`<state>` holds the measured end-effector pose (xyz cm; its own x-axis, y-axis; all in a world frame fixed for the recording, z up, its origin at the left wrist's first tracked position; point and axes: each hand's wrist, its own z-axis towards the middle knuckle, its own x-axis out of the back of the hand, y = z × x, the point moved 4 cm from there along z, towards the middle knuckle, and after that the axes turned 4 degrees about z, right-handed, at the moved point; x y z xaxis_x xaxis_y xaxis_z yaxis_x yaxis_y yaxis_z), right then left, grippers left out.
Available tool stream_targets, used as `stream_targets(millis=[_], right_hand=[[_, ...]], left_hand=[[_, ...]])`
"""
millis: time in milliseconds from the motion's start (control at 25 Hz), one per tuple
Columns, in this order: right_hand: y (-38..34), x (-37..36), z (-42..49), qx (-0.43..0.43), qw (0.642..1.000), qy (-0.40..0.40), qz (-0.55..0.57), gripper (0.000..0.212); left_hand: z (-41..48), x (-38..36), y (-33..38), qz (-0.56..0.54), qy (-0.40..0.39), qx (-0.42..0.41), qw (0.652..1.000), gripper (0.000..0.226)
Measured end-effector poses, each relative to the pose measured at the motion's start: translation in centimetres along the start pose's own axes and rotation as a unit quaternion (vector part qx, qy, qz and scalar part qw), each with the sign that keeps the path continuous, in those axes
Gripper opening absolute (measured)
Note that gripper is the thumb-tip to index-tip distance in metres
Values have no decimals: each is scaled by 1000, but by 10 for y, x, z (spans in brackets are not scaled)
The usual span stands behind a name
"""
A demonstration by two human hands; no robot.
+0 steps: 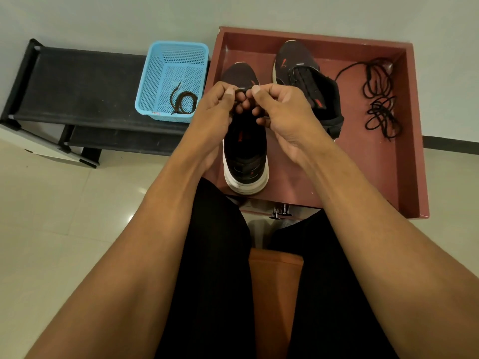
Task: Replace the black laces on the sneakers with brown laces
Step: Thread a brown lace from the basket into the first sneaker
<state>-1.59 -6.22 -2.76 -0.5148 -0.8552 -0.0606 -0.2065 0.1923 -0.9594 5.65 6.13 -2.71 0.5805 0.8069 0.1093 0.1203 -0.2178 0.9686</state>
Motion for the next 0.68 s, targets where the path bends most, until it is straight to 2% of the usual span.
stream_targets(millis=[320,400,680], right_hand=[[3,4,2,-5,999,2,36,25],[3,8,1,-4,999,13,45,17],[4,13,3,-9,995,75,58,18]], left_hand=[[3,9,-14,-25,-2,-3,1000,21],[4,12,-16,-31,2,1,1000,17],[8,13,-18,-72,31,12,997,9]])
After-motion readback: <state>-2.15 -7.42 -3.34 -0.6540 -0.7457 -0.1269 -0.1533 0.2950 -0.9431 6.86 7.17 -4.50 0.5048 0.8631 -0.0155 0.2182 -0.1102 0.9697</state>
